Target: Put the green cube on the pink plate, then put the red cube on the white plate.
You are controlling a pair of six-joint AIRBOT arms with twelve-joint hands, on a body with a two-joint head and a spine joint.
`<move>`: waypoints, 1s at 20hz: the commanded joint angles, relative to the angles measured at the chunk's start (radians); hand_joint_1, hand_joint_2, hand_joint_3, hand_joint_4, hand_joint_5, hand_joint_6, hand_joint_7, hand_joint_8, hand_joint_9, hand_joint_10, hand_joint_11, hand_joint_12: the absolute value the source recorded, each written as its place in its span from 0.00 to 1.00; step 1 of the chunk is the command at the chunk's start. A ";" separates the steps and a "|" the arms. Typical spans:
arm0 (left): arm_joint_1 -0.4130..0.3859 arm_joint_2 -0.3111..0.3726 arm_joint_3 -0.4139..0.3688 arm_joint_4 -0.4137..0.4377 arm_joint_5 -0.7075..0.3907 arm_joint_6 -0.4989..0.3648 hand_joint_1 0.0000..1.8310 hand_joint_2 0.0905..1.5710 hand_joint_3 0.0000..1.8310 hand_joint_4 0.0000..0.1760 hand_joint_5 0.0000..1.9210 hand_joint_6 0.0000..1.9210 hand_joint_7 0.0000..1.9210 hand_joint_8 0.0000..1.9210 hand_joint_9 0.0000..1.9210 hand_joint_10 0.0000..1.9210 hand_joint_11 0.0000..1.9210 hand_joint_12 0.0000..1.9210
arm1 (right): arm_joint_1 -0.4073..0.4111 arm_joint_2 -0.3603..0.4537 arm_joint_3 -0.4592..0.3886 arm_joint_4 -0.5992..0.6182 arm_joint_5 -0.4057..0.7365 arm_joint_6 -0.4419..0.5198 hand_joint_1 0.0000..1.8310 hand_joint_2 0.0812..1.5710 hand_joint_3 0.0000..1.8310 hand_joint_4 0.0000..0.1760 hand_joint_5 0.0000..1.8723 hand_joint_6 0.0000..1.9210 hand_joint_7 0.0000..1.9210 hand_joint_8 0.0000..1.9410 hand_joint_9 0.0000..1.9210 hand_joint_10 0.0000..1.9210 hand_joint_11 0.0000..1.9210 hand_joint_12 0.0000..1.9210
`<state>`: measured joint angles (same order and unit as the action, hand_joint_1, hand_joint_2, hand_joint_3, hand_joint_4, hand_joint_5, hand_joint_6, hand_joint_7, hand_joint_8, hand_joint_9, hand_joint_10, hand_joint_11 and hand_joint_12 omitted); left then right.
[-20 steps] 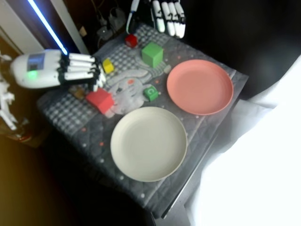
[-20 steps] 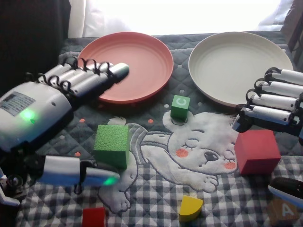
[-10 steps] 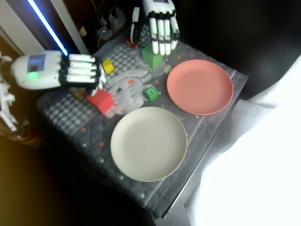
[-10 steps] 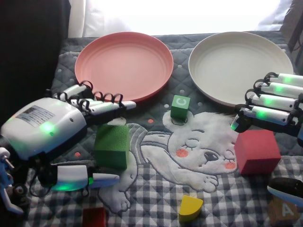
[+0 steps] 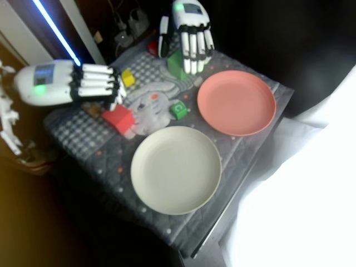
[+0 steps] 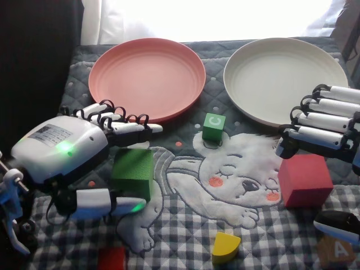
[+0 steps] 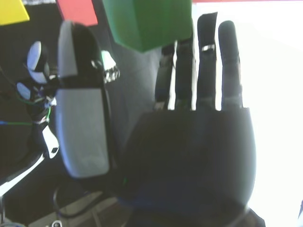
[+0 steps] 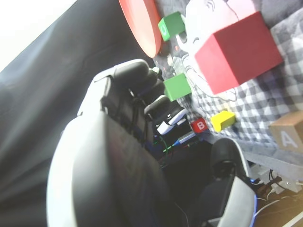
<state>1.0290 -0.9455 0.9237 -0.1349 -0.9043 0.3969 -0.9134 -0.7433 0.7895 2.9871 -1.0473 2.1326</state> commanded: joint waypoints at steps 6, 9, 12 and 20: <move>0.000 -0.013 0.008 -0.011 -0.083 0.001 0.73 0.78 0.00 0.00 0.33 0.64 0.38 0.73 0.38 0.84 0.31 0.88 | 0.011 0.001 0.002 0.022 -0.115 0.001 0.40 0.42 0.32 0.00 0.12 0.52 0.14 0.49 0.11 0.70 0.06 0.98; 0.000 -0.011 0.009 -0.021 -0.118 0.001 0.73 0.78 0.00 0.00 0.33 0.69 0.38 0.73 0.36 0.85 0.25 0.93 | 0.011 0.001 0.001 0.022 -0.116 0.001 0.41 0.39 0.36 0.00 0.12 0.54 0.14 0.51 0.11 0.71 0.05 0.99; -0.002 0.008 0.002 -0.030 -0.188 0.001 0.74 0.76 0.00 0.00 0.36 0.62 0.41 0.68 0.43 0.79 0.35 0.88 | 0.011 0.001 0.002 0.022 -0.116 0.001 0.40 0.36 0.40 0.00 0.12 0.56 0.14 0.53 0.11 0.71 0.03 0.99; -0.059 0.048 0.011 -0.054 -0.317 0.001 0.74 0.73 0.00 0.00 0.39 0.58 0.46 0.62 0.46 0.74 0.35 0.87 | 0.011 -0.011 0.009 0.022 -0.116 0.001 0.44 0.34 0.42 0.00 0.11 0.56 0.12 0.51 0.08 0.74 0.06 1.00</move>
<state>0.9722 -0.9001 0.9363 -0.1883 -1.0943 0.4000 -0.9134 -0.7547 0.7967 2.9875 -1.0481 2.1326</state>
